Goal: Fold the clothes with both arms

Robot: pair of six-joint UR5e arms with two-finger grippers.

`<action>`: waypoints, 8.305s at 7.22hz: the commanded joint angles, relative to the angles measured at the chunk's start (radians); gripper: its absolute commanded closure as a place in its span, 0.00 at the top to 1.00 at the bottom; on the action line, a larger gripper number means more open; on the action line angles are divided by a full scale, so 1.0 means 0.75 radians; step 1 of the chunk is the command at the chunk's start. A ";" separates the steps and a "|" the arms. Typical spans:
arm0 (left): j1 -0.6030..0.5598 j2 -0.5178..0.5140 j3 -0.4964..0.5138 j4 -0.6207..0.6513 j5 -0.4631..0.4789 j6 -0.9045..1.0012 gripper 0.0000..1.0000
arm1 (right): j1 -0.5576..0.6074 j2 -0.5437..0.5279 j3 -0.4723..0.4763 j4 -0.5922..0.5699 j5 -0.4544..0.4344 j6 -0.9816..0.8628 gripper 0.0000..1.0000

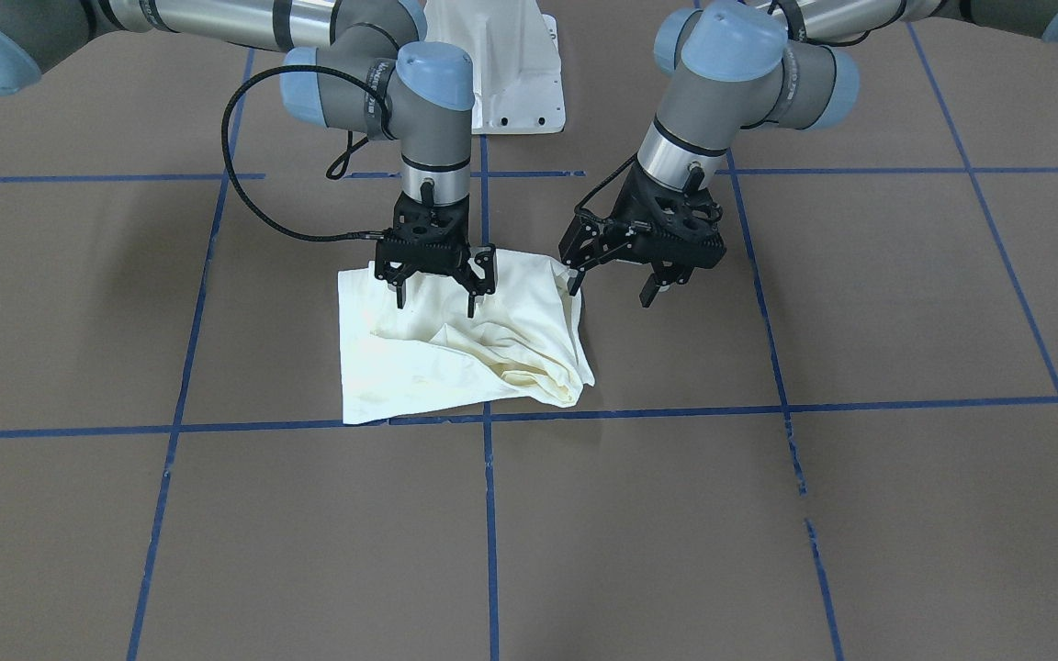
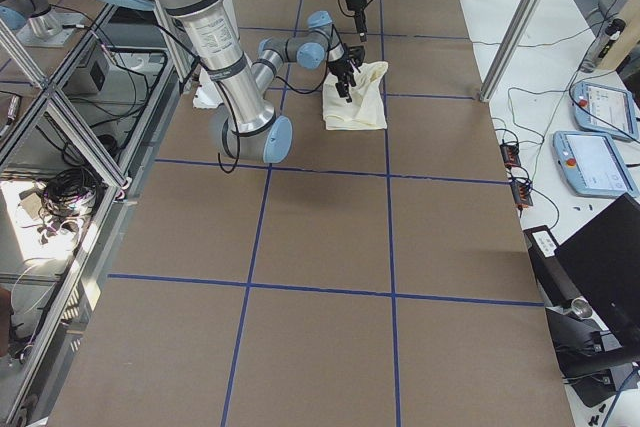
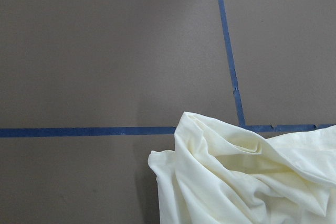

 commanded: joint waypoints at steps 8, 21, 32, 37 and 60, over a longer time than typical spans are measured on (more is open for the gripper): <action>0.010 0.001 0.018 -0.006 0.000 -0.007 1.00 | 0.427 0.131 -0.438 0.301 0.273 -0.297 1.00; 0.012 0.011 0.024 -0.064 0.000 -0.027 1.00 | 0.190 0.142 -0.305 0.209 0.105 0.175 0.00; 0.012 0.013 0.032 -0.066 0.000 -0.031 1.00 | 0.219 0.189 -0.362 0.120 0.125 0.100 0.98; 0.012 0.011 0.032 -0.066 0.000 -0.031 1.00 | 0.196 0.177 -0.366 0.129 0.086 0.106 0.00; 0.194 -0.028 0.353 -0.673 0.392 -0.741 0.96 | 0.544 0.074 -0.256 0.134 0.498 -0.381 1.00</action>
